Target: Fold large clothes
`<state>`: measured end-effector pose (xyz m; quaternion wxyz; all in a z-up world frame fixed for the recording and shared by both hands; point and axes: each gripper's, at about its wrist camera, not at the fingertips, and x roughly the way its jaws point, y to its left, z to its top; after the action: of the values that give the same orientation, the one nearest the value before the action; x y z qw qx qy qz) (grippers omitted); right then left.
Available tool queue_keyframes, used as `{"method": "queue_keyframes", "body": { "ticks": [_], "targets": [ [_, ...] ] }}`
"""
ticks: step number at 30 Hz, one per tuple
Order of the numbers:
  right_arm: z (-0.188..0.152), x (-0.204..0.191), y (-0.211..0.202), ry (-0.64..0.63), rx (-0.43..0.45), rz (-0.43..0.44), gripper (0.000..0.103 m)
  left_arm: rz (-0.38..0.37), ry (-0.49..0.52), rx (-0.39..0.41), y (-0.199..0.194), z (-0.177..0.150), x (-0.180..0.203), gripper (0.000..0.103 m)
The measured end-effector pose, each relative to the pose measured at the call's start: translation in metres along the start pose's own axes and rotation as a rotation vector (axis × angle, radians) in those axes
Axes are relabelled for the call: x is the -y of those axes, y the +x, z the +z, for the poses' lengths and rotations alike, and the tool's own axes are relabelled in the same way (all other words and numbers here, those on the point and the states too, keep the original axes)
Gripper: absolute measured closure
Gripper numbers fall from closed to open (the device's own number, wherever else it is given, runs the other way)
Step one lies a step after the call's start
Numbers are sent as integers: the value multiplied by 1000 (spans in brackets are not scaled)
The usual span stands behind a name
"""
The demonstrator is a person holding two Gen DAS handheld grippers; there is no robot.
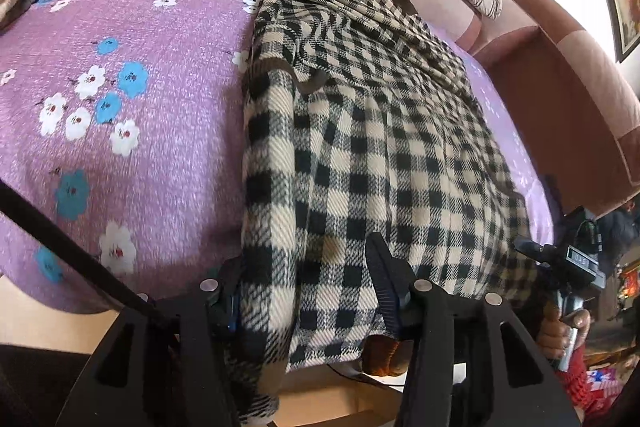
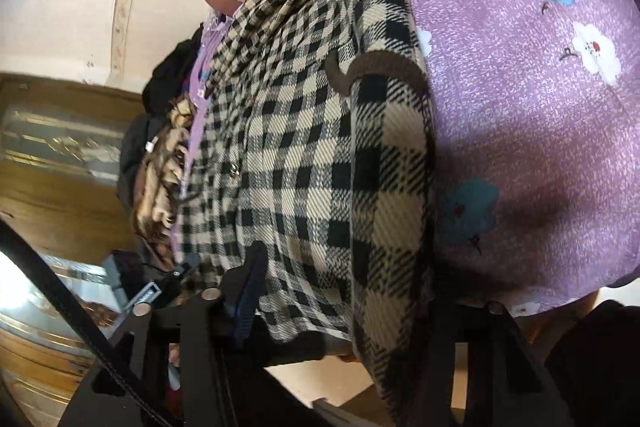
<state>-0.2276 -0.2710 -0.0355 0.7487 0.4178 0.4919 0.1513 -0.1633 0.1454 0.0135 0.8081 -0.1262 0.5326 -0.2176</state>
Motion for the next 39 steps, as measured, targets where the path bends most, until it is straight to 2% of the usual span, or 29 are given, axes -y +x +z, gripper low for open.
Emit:
{"method": "queue_keyframes", "body": {
  "ticks": [1, 2, 3, 4, 6, 8, 14, 19, 23, 27, 30, 33, 36, 39],
  "targets": [
    [-2, 0, 0, -15, 3, -19, 55, 16, 2, 7, 0, -2, 1, 54],
    [-4, 0, 0, -24, 7, -36, 59, 42, 6, 13, -1, -4, 3, 59],
    [-4, -2, 3, -30, 10, -53, 67, 73, 10, 17, -1, -4, 6, 82],
    [-5, -1, 3, -33, 11, -68, 79, 141, 18, 21, -2, -4, 7, 96],
    [-5, 2, 0, -32, 17, -85, 91, 137, 6, 42, -9, -3, 4, 97],
    [-5, 3, -9, -29, 34, -60, 93, 153, 5, 78, -20, -4, 5, 97],
    [-20, -5, -51, -69, 107, 4, 99, 109, 9, 133, -53, -20, 14, 97],
    [-40, 6, -72, -55, 113, 12, 99, 72, 7, 127, -64, -37, 16, 97],
    [-37, 13, -74, -31, 105, 18, 99, 80, -1, 103, -57, -42, 18, 97],
    [-26, 9, -78, -59, 86, 28, 99, 55, -25, 96, -61, -37, 18, 97],
    [-12, 0, -85, -99, 86, 35, 99, 25, -24, 102, -68, -24, 23, 97],
    [12, -13, -90, -139, 100, 30, 99, 6, -8, 121, -72, 1, 28, 97],
    [45, -30, -90, -170, 133, 12, 99, 1, 0, 154, -74, 38, 33, 97],
    [85, -49, -86, -214, 179, -36, 99, 36, 28, 216, -71, 87, 42, 97]
  ]
}}
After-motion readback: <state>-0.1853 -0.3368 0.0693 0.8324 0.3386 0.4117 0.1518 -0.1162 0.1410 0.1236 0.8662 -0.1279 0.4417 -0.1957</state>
